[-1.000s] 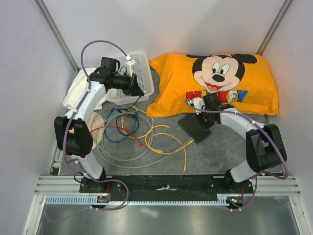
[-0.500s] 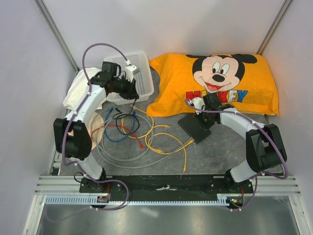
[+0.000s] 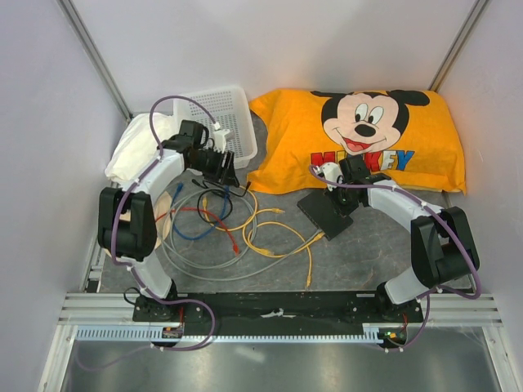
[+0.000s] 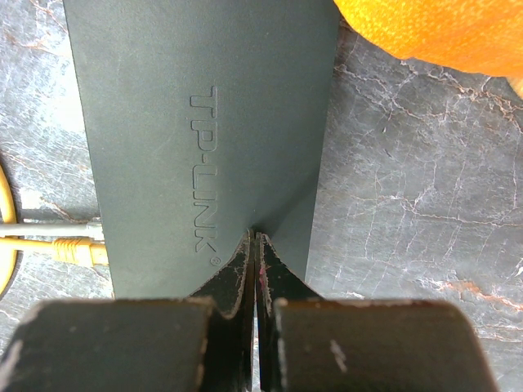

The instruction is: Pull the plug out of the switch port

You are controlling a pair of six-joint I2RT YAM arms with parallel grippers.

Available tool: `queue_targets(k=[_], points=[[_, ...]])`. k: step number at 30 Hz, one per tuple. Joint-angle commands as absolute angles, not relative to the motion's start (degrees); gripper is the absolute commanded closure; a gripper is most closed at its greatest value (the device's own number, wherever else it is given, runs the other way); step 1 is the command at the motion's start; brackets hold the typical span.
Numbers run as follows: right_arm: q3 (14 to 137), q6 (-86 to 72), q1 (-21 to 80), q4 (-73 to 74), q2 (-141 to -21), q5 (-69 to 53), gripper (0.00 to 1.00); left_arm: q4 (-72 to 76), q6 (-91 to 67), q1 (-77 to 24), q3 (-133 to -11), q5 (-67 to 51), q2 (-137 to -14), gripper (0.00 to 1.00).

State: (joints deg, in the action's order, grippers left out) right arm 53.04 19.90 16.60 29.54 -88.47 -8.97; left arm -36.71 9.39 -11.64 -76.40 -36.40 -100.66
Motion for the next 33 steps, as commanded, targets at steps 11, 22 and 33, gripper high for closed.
queue_targets(k=[11,22,33], points=[[51.59,19.86,15.56,28.65,-87.45,-6.15,1.0,-29.35,6.24,-22.93,-81.91,-49.73,-96.85,0.4],[50.98,17.41,13.45,30.06,-84.55,-7.47,1.0,-12.5,-8.67,-35.86,-72.87,-48.17,-110.21,0.75],[50.36,17.31,13.01,30.06,-84.2,-8.96,1.0,-11.6,-13.7,-39.29,-83.58,-37.63,-124.35,0.96]])
